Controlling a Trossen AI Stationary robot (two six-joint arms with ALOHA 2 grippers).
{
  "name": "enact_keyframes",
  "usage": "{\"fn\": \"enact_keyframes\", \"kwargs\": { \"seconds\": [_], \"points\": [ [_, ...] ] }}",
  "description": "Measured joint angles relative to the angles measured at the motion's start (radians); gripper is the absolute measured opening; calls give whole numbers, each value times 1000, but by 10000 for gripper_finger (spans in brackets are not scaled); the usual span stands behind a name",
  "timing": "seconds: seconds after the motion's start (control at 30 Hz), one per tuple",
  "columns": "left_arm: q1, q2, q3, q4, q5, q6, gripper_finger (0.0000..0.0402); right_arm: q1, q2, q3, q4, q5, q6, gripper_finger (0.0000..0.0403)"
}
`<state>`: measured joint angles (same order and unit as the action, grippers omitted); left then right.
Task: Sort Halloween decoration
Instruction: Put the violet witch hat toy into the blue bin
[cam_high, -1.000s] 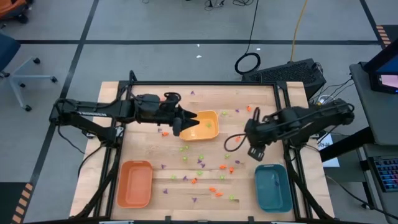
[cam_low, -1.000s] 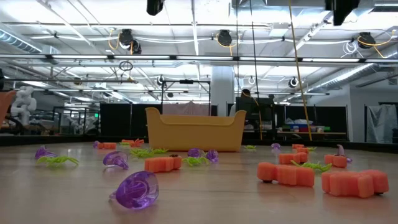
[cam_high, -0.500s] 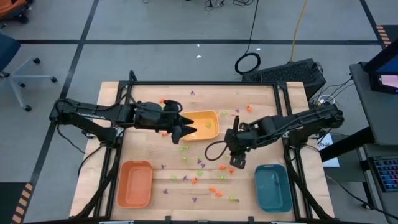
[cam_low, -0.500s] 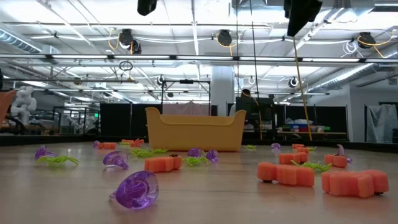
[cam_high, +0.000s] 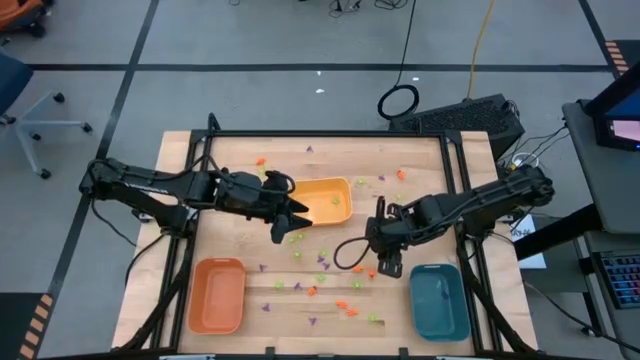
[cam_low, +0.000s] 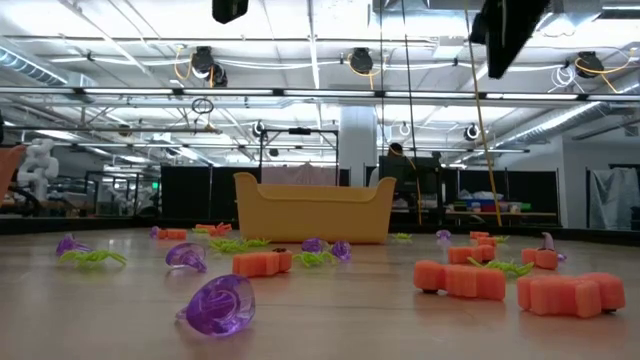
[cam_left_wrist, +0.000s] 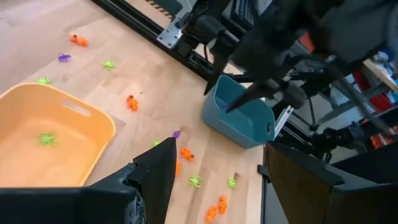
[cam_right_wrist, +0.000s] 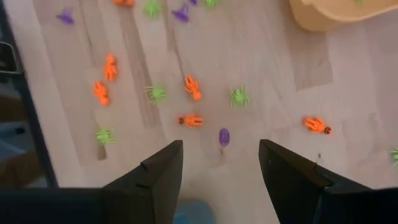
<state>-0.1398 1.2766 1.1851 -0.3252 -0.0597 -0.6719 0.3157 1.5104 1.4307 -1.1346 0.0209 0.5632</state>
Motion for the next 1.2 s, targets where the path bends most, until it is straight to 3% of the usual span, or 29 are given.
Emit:
{"fn": "enact_keyframes", "kwargs": {
  "seconds": [0.57, 1.2],
  "points": [
    [0, 0, 0, -25, 3, 23, 246, 26, -1, -372, 393, -105, 44, 199],
    [-20, 0, 0, -26, -23, 25, 246, 54, 4, -550, 550, 4, -79, 199]
  ]
}}
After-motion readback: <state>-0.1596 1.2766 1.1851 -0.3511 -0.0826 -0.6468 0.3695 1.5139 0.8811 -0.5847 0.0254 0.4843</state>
